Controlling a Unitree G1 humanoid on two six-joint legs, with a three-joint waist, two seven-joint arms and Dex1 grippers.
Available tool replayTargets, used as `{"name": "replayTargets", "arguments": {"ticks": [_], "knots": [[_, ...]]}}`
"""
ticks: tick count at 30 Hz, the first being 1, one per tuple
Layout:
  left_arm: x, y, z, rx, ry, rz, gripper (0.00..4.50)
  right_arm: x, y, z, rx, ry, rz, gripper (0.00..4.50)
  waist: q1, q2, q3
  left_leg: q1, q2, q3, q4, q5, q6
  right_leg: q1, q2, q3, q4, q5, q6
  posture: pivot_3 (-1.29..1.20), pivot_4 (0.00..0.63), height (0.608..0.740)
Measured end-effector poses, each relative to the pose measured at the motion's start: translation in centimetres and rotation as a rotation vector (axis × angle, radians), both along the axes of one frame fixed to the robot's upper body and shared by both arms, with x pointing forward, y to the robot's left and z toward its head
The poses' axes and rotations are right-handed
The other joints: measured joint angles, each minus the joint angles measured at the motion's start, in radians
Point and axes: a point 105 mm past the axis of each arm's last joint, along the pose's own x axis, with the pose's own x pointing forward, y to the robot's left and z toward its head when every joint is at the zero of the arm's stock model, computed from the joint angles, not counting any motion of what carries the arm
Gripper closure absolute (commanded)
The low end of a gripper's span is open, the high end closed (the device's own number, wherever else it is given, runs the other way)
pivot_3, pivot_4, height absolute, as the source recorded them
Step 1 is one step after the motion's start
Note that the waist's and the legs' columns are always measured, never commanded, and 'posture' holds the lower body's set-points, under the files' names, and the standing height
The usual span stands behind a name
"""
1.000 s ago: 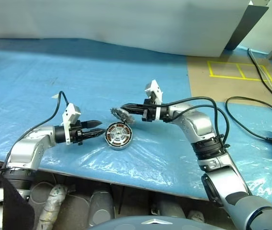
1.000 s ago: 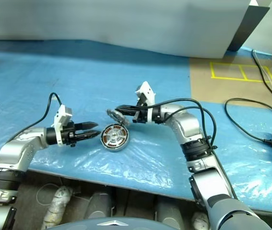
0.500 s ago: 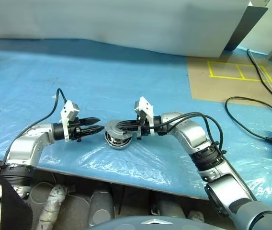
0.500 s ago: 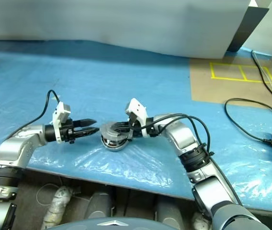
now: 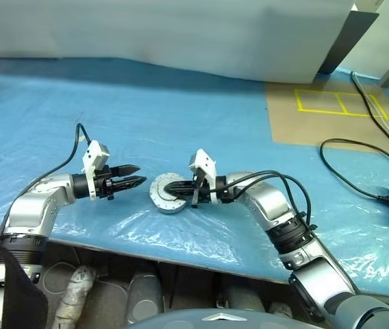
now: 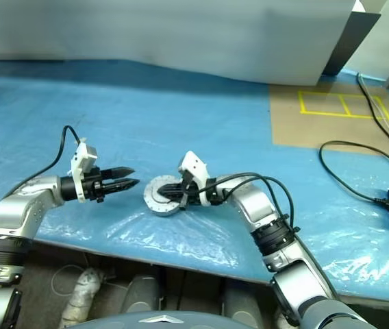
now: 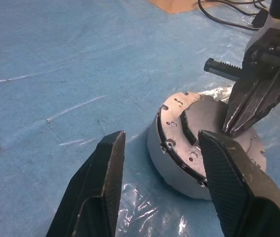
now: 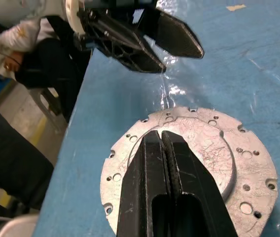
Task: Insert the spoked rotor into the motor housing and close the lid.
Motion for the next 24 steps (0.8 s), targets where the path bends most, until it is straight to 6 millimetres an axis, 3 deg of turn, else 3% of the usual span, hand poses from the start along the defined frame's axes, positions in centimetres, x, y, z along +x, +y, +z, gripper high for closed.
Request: {"name": "replayTargets", "arguments": {"ticks": [4,7,18,24], "knots": [[-0.2,-0.2,0.2,-0.005,-0.007,-0.010,2.04,0.3,-0.2,3.8,0.015,-0.171,-0.023,4.50,0.000,0.000,0.000,0.000,0.000,0.000,-0.002,0.000,0.000,0.000,0.000,0.000,0.000,0.000,0.000,0.00,0.150,0.740],[-0.4,-0.3,0.2,-0.010,-0.005,-0.014,2.00,0.3,-0.7,3.3,-0.027,-0.210,-0.052,3.87,0.000,0.000,0.000,0.000,0.000,0.000,-0.003,0.000,0.000,-0.001,0.000,0.000,-0.001,0.000,0.000,0.00,0.150,0.740],[-0.9,-0.5,-0.1,-0.007,0.006,-0.024,2.00,-0.2,-0.2,-0.4,-0.113,-0.250,-0.024,0.01,-0.002,0.000,0.000,-0.001,0.000,0.000,-0.003,0.000,0.000,-0.002,0.000,0.000,-0.001,0.000,0.000,0.00,0.150,0.740],[-1.1,-0.5,-0.3,-0.008,0.014,-0.025,2.00,-0.3,-0.2,-2.0,-0.171,-0.239,-0.007,0.01,-0.002,0.000,0.000,0.000,0.000,0.000,-0.003,0.000,0.000,-0.001,0.000,0.000,-0.001,0.000,0.000,0.00,0.150,0.740]]}}
